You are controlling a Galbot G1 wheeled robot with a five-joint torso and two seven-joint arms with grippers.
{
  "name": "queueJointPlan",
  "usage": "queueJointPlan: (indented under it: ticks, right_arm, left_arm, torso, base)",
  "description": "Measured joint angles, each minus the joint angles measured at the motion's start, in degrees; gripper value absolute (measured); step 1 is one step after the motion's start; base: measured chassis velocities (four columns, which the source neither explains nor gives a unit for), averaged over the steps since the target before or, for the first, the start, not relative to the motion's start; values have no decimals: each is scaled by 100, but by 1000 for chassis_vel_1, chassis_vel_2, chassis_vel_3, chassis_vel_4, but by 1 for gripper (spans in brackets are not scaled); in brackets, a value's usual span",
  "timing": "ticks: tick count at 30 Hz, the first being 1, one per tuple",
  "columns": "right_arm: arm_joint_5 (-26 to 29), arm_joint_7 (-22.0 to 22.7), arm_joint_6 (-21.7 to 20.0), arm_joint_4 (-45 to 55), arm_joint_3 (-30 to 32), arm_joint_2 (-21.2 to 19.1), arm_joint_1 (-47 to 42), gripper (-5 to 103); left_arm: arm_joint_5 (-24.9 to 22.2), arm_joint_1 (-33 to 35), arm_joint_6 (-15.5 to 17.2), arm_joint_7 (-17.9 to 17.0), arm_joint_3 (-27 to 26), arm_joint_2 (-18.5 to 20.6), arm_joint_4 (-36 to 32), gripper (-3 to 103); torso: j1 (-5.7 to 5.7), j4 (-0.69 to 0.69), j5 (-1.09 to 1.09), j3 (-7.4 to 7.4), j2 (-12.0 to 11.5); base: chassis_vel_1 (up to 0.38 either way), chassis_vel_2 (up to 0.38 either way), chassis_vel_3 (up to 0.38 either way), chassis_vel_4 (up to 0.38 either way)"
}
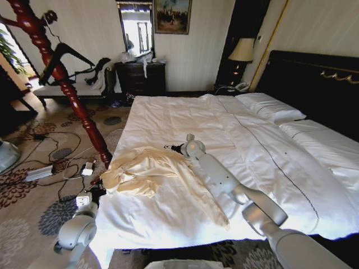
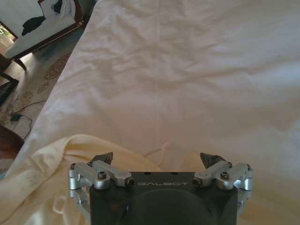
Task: Pick up the clothes from the bed and hang them on the clothes hanger.
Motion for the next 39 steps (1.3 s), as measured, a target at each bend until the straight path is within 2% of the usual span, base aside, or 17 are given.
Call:
queueJointPlan:
  ticks: [5,13,15,16,19,20,22,23,25,26,28,30,32,34,37,38,39]
  right_arm:
    - [-495,-263,203,-362,-84,23,5,100]
    - [-555,-286,134,-551,-54,38,-101,101]
    - [-554,-277,78,-563,-43,38,-139,91]
    - [-554,-277,78,-563,-43,38,-139,91]
    - [-526,-278,-8,-464,-56,5,-185,75]
    - [-526,-278,-8,-464,-56,5,-185,75]
    - [-498,-278,-30,-404,-70,-2,-196,64]
    - [-490,-278,-37,-385,-78,-4,-199,64]
    - [-489,-310,-40,-346,-113,-18,-206,54]
    - [-489,-310,-40,-346,-113,-18,-206,54]
    - [-509,-410,-27,-279,-178,-60,-227,43]
    - [-516,-445,-14,-250,-195,-77,-233,37]
    - [-533,-529,83,-172,-229,-125,-252,27]
    - [-548,-576,162,-143,-246,-146,-259,27]
    - [-622,-811,458,23,-288,-272,-304,11]
    - [-622,-811,458,23,-288,-272,-304,11]
    - [-613,-824,480,84,-286,-309,-313,5]
  left_arm:
    - [-13,-5,14,-19,0,5,-34,1]
    - [-10,-3,25,-40,16,-5,-37,1]
    - [-8,2,26,-47,13,-3,-37,1]
    - [-8,2,26,-47,13,-3,-37,1]
    - [-6,7,26,-66,-1,11,-34,1]
    - [-6,7,26,-66,-1,11,-34,1]
    - [-5,4,26,-81,-14,26,-13,1]
    - [-6,2,26,-88,-18,33,-8,1]
    - [-6,-4,26,-98,-24,48,3,1]
    - [-6,-4,26,-98,-24,48,3,1]
    - [-11,-11,26,-117,-32,61,16,1]
    - [-13,-15,26,-125,-36,65,23,1]
    - [-27,-38,26,-142,-47,79,38,1]
    - [-39,-54,26,-148,-53,84,45,1]
    - [-125,-128,29,-179,-65,112,55,1]
    - [-125,-128,29,-179,-65,112,55,1]
    - [-136,-146,32,-183,-65,120,60,1]
  torso:
    - [0,0,0,0,0]
    - [-1,0,1,0,0]
    - [-1,1,1,0,0]
    - [-1,1,1,0,0]
    - [-1,0,1,0,1]
    - [-1,0,1,0,1]
    - [-1,1,1,0,1]
    - [0,1,1,0,1]
    - [-1,1,1,0,1]
    - [-1,1,1,0,1]
    - [-1,1,1,0,1]
    - [-1,1,1,0,1]
    - [-1,1,1,0,1]
    - [-1,1,1,0,1]
    - [0,0,1,0,1]
    - [0,0,1,0,1]
    - [-1,0,1,0,1]
  base:
    - [0,0,0,0]
    - [0,0,0,0]
    - [0,0,0,0]
    - [0,0,0,0]
    - [0,0,0,0]
    - [0,0,0,0]
    - [0,0,0,0]
    - [0,0,0,0]
    - [0,0,0,0]
    - [0,0,0,0]
    - [0,0,0,0]
    - [0,0,0,0]
    - [0,0,0,0]
    - [0,0,0,0]
    - [0,0,0,0]
    - [0,0,0,0]
    - [0,0,0,0]
